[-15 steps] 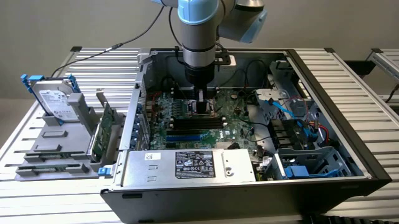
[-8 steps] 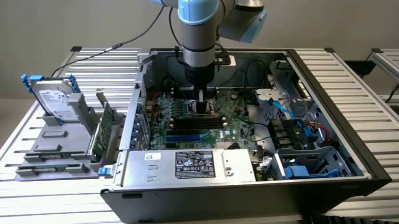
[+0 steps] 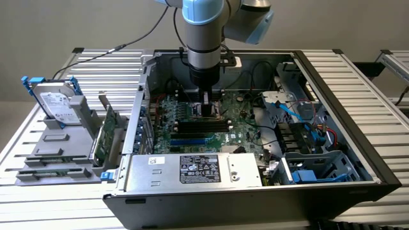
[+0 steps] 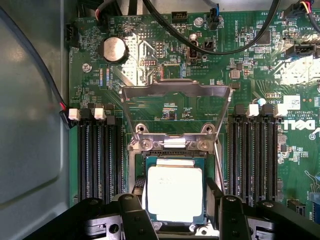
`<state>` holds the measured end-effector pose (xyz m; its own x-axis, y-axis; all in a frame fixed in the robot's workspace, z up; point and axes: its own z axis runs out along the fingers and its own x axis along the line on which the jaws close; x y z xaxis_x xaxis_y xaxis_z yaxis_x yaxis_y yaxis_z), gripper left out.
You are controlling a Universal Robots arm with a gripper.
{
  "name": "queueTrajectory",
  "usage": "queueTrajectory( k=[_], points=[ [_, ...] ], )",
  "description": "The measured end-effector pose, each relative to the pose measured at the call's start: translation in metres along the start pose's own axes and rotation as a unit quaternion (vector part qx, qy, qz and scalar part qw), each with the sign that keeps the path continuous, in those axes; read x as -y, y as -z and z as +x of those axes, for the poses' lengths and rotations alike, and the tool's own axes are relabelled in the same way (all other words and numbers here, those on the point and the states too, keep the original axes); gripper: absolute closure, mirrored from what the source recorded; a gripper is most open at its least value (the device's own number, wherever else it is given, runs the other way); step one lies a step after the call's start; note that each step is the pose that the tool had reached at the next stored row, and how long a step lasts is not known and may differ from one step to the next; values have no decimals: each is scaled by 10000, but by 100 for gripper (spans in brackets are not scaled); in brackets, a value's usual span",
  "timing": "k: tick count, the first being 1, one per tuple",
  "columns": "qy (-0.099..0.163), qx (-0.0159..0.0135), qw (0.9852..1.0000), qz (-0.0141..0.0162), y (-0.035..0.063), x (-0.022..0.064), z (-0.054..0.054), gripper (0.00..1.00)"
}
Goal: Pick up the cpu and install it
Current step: 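Place the cpu into insertion slot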
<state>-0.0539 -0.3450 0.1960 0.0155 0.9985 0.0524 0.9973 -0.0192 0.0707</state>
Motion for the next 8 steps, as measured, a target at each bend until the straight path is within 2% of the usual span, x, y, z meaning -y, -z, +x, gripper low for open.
queueTrajectory(
  k=[8],
  points=[
    [1,22,10000,0,-5,1,3,45]
  ],
)
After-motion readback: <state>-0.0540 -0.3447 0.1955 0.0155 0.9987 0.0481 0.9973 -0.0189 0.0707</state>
